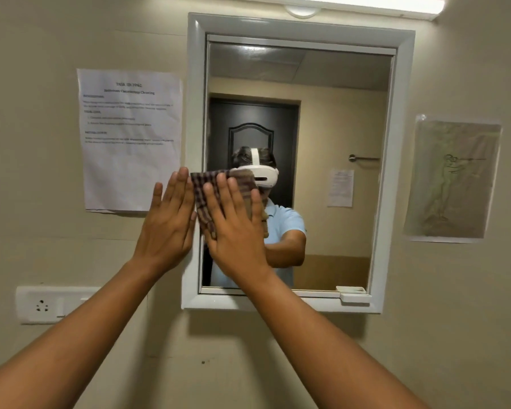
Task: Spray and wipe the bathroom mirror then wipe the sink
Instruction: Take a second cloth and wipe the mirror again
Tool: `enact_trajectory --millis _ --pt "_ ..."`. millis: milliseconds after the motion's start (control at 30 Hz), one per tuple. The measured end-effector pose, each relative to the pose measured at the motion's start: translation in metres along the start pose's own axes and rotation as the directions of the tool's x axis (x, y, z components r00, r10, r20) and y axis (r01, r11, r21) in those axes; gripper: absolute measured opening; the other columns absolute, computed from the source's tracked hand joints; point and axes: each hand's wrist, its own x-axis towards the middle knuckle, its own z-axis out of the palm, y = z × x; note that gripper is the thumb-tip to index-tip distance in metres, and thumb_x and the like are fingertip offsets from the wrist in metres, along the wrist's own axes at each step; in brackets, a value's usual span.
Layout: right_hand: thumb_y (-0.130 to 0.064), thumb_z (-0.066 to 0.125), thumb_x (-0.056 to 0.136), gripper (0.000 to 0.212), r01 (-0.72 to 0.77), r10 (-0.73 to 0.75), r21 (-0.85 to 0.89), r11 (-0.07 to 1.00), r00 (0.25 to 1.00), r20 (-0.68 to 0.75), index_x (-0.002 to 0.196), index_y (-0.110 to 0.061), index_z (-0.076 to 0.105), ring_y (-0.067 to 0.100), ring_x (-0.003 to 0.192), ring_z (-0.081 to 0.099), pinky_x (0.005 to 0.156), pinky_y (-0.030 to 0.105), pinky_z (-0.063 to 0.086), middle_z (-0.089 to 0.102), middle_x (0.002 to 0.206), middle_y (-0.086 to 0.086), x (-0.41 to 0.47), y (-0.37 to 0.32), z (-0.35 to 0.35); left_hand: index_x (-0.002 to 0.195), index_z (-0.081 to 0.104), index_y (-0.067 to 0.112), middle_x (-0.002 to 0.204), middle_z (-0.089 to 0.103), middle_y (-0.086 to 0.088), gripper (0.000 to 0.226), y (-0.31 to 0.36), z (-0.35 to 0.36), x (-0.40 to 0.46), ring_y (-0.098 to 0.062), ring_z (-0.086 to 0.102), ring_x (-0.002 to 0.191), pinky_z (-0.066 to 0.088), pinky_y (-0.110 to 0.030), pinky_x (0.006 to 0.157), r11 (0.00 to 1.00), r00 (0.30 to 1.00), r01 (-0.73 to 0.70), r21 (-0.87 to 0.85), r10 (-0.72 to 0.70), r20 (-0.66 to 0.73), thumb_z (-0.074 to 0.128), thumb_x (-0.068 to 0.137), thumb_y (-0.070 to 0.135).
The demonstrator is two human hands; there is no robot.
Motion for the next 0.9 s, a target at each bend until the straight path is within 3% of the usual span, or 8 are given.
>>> enact_trajectory --millis 200,300,533,700,900 --pt "-0.04 0.04 0.099 0.065 0.19 -0.187 -0.054 0.98 0.981 0.049 0.155 -0.017 0.017 0.022 0.152 0.001 0.12 0.052 0.008 0.01 0.164 0.007 -0.043 0.035 0.008 0.155 0.005 0.0 0.164 -0.001 -0.019 0.064 0.004 0.002 -0.012 -0.031 0.002 0.153 0.007 -0.052 0.123 1.0 1.0 0.026 -0.004 -0.026 -0.004 0.024 0.1 0.026" --pt "-0.041 0.04 0.098 0.066 0.19 -0.185 -0.103 0.976 0.981 0.059 0.155 -0.019 0.018 0.023 0.152 0.002 0.121 0.051 0.005 0.011 0.164 0.006 -0.053 0.065 -0.002 0.155 0.004 0.001 0.164 -0.002 -0.018 0.065 0.005 0.003 -0.012 -0.031 0.001 0.153 0.007 -0.052 0.123 1.0 1.0 0.012 0.004 -0.012 -0.002 0.027 0.099 0.024" --pt "-0.053 0.031 0.099 0.07 -0.144 0.146 -0.19 0.971 0.989 -0.007 0.156 -0.018 0.01 0.026 0.151 -0.002 0.121 0.054 0.005 0.002 0.164 0.009 -0.043 0.146 -0.033 0.155 0.006 -0.001 0.164 0.002 -0.021 0.065 0.004 0.006 -0.015 -0.035 0.004 0.152 0.008 -0.055 0.122 0.999 0.999 -0.03 -0.017 0.029 -0.027 0.024 0.097 0.023" --pt "-0.053 0.022 0.1 0.068 -0.376 0.37 -0.144 0.916 0.927 -0.064 0.156 -0.016 0.008 0.025 0.151 -0.003 0.121 0.054 0.006 0.002 0.164 0.01 -0.066 0.17 -0.037 0.155 0.007 -0.002 0.164 0.002 -0.02 0.064 0.007 0.008 -0.016 -0.034 0.003 0.152 0.006 -0.054 0.122 0.999 0.999 -0.029 -0.045 0.028 -0.032 0.023 0.098 0.023" --pt "-0.048 0.025 0.101 0.069 -0.563 0.556 -0.066 0.824 0.825 -0.102 0.156 -0.014 0.003 0.026 0.151 -0.004 0.121 0.054 -0.001 -0.001 0.164 0.01 -0.101 0.141 -0.022 0.155 0.004 0.0 0.164 -0.001 -0.019 0.064 0.009 0.008 -0.018 -0.033 0.003 0.152 0.009 -0.055 0.122 0.999 1.0 -0.017 -0.048 0.017 0.005 0.023 0.099 0.024"
